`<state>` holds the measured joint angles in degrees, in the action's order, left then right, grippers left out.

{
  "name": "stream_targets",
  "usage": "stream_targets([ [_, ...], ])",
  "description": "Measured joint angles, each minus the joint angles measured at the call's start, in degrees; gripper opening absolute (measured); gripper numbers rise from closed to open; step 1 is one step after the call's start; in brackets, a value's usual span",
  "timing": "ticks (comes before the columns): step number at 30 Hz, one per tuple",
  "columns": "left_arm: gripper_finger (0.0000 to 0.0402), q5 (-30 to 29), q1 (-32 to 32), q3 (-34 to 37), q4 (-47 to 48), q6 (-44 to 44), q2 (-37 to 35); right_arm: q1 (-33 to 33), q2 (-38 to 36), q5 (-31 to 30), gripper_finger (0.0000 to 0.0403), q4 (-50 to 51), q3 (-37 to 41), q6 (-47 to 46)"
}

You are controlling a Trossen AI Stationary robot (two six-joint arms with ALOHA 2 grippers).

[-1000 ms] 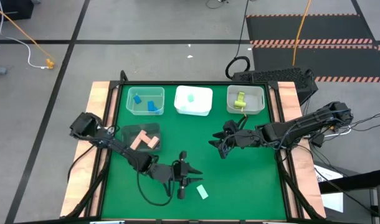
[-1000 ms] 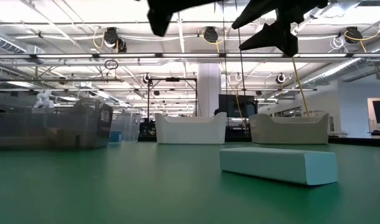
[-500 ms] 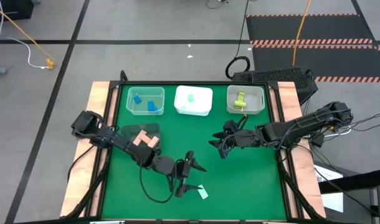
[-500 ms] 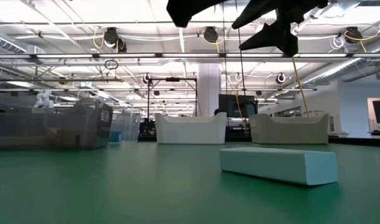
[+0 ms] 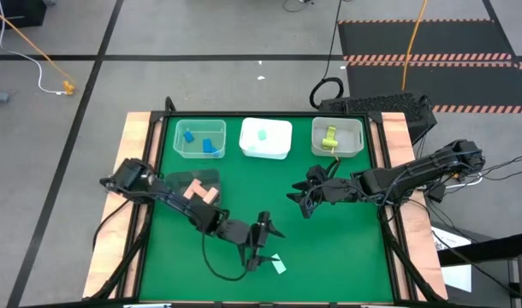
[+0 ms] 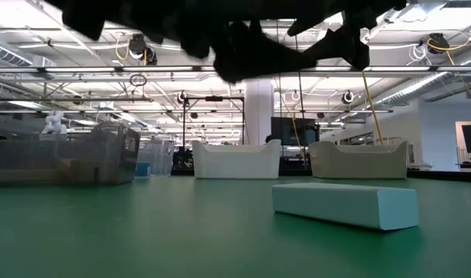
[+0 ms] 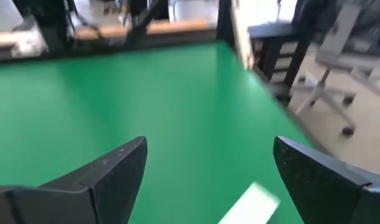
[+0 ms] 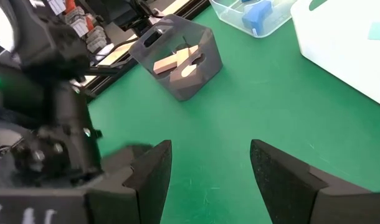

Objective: Sort & place blocks by color
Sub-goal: Put the light blue block into the white bin

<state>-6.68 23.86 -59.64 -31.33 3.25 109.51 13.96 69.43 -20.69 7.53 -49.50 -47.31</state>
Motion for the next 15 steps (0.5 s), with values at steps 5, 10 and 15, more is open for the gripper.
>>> stream_targets([
  [5, 0.0336, 4.84, 0.07, -0.55, -0.24, -2.94, 4.76, -0.01, 0.0, 0.0, 0.0208, 0.0, 0.0, 0.0],
  [10, 0.0335, 9.6, 0.02, -1.46, -0.07, -4.6, 7.76, 0.0, -0.02, 0.0, 0.0208, 0.02, 0.0, 0.0],
  [15, 0.0335, 11.26, -0.3, -1.95, -0.48, -9.26, 10.0, 0.01, -0.02, 0.0, 0.0208, -0.01, 0.0, 0.0],
])
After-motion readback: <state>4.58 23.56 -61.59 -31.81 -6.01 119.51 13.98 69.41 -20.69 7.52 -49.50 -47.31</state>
